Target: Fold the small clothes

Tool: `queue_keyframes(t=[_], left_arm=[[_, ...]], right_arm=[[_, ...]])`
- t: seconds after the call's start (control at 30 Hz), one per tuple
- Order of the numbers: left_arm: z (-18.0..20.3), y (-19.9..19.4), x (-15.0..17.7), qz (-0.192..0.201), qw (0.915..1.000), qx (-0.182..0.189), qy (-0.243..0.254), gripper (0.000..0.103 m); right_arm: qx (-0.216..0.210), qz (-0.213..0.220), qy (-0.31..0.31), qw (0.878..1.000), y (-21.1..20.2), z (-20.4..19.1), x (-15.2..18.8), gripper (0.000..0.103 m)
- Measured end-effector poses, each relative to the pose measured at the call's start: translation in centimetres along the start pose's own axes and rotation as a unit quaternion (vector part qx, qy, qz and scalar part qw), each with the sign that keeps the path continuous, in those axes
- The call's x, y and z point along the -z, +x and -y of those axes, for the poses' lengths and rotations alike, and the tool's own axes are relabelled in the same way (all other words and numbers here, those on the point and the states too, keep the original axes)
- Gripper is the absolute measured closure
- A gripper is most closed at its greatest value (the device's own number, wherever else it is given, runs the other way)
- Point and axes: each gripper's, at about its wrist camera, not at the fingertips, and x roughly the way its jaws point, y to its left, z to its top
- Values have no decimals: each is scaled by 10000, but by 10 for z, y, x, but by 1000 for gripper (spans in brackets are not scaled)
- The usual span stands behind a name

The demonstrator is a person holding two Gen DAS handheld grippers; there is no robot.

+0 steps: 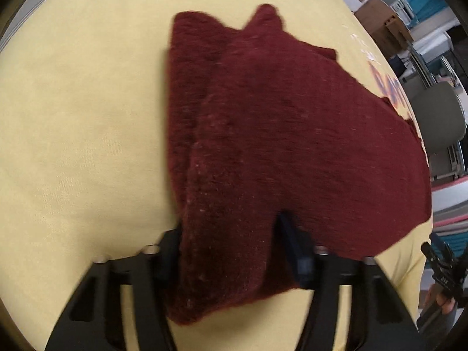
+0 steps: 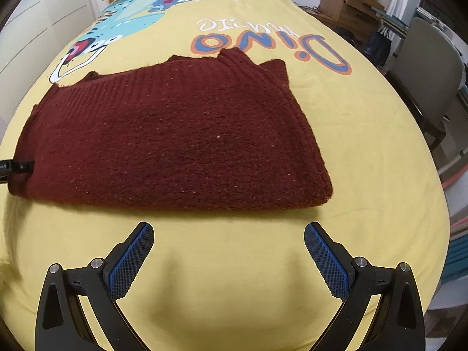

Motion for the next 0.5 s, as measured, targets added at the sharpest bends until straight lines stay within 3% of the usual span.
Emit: queue_keyframes(t=[0.07, 0.13, 0.3, 0.5], left_arm=[[11, -1, -1, -41, 9998, -37, 180, 72], [19, -3, -3, -91, 9997, -68, 220, 75], [32, -25, -21, -54, 9998, 64, 163, 77], [91, -62, -35, 59, 9979, 301, 569, 77]], right_arm=[[12, 24, 37, 10000, -2, 4, 0, 0], [10, 53, 91, 9999, -5, 9, 0, 0], [0, 149, 215, 9997, -12, 22, -4, 0], [-135, 141, 668, 9976, -13, 52, -11, 0]])
